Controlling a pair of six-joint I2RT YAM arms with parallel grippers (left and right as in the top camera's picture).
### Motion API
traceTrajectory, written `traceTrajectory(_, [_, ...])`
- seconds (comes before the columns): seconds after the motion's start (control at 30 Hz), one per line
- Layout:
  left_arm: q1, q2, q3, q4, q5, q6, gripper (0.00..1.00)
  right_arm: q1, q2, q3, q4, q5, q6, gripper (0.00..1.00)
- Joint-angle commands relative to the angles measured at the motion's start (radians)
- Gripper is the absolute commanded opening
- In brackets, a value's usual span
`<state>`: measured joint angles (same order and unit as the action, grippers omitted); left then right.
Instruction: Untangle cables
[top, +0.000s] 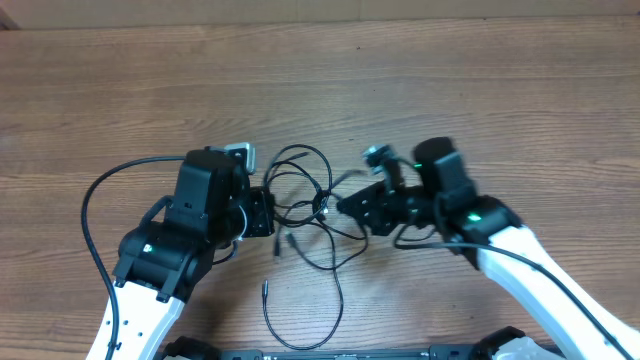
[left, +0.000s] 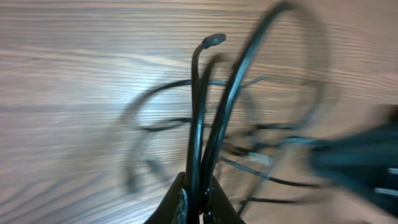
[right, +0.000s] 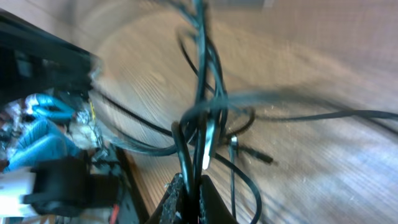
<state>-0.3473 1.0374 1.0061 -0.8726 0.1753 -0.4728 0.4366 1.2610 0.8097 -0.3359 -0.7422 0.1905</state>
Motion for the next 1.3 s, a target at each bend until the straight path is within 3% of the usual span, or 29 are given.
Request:
traceTrajectory(0.0, [0.0,0.033,0.01,-0.032,-0.206,-0.034,0.05,-0.081,-0.13,0.016,0.008,-0.1,-0.005,0.04])
traceTrajectory(0.3, [0.001,0.169,0.01,-0.063,-0.449,-0.06,0.05,-0.417,-0.333,0.016,-0.067,0.053,0.137,0.04])
traceTrajectory(0.47, [0.001,0.204,0.01,-0.049,-0.433,-0.155,0.04,-0.546,-0.352,0.016,-0.117,0.006,0.187,0.04])
traceTrajectory(0.63, [0.001,0.204,0.01,0.016,-0.222,-0.151,0.04,-0.541,-0.334,0.016,-0.195,-0.002,0.188,0.25])
traceTrajectory(0.87, [0.001,0.204,0.01,0.175,0.225,0.101,0.04,-0.532,-0.293,0.016,-0.259,-0.16,0.188,0.42])
traceTrajectory(1.03, [0.001,0.204,0.01,0.255,0.406,0.196,0.04,-0.509,-0.262,0.014,-0.334,-0.202,0.188,0.46])
traceTrajectory(1.27, [0.0,0.204,0.01,0.329,0.488,0.208,0.04,-0.358,-0.2,0.014,-0.294,-0.201,0.188,0.49])
